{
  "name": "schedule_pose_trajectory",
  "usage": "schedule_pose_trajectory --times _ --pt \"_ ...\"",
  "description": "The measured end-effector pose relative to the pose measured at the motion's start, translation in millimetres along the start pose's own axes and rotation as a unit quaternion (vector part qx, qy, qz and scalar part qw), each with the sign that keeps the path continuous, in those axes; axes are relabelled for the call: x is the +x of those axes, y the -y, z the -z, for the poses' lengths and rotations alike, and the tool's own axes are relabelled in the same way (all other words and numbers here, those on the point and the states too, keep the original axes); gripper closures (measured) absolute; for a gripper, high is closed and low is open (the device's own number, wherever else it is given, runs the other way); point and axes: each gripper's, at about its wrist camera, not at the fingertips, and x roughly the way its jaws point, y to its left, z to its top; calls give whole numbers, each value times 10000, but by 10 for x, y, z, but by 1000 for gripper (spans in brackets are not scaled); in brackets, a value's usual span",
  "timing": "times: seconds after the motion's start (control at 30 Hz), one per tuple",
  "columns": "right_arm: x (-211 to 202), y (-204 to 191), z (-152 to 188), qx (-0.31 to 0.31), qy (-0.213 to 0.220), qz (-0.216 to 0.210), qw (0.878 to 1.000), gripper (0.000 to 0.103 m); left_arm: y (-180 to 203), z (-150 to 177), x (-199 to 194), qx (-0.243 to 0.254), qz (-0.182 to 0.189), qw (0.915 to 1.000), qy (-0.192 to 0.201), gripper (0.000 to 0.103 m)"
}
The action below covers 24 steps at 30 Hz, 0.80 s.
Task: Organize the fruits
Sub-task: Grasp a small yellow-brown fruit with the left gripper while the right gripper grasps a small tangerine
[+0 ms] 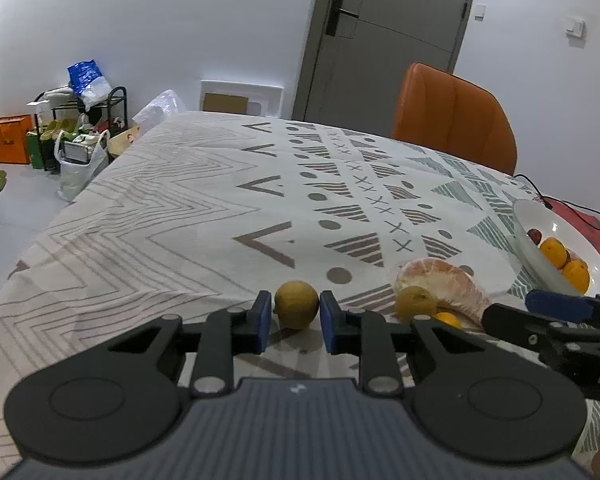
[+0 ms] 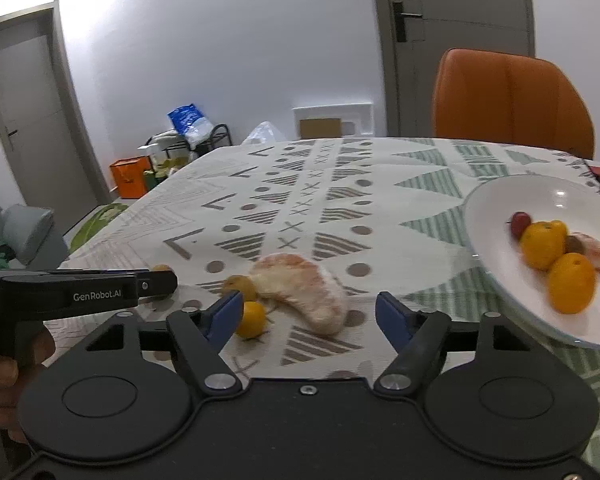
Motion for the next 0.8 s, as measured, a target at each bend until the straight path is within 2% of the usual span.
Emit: schedule_pose_trajectory --times 0.17,0.23,0.3,0.43,0.5,0.53,0.57,0.6,0.67,0.73,0.8 --pt "77 -104 -7 -55 -107 -215 9997 41 -74 1 -54 -77 -55 10000 2 78" --pt "106 -142 -15 -86 -135 -272 9995 49 -81 0 -73 -71 -46 10000 3 81" --pt "126 -175 -28 -88 -165 -349 9992 52 -77 -4 -98 -53 -35 10000 21 83" --pt "167 -231 -27 -117 -203 -396 9989 52 -75 -26 -118 -62 -56 9999 77 83" --pt "197 -241 -10 -145 -230 -421 9987 54 -85 -38 -116 -145 -109 9998 115 79" --pt "216 -253 0 -177 -268 -412 9986 64 -93 -40 -115 -170 -99 9997 113 78" --pt "241 -254 7 -188 -325 -400 9985 69 -93 -46 -106 -199 -72 9997 106 74" --pt "270 -246 15 -151 -408 -418 9982 80 -94 -52 -101 -222 -39 9997 104 71" --pt "267 -238 22 -126 -393 -445 9982 81 -85 -57 -102 -223 -30 9996 149 58" --pt "232 -236 23 -136 -361 -486 9981 82 -60 -54 -100 -165 -55 9997 198 52" --pt "189 -239 19 -165 -313 -494 9982 82 -42 -55 -59 -139 -113 9997 153 51"
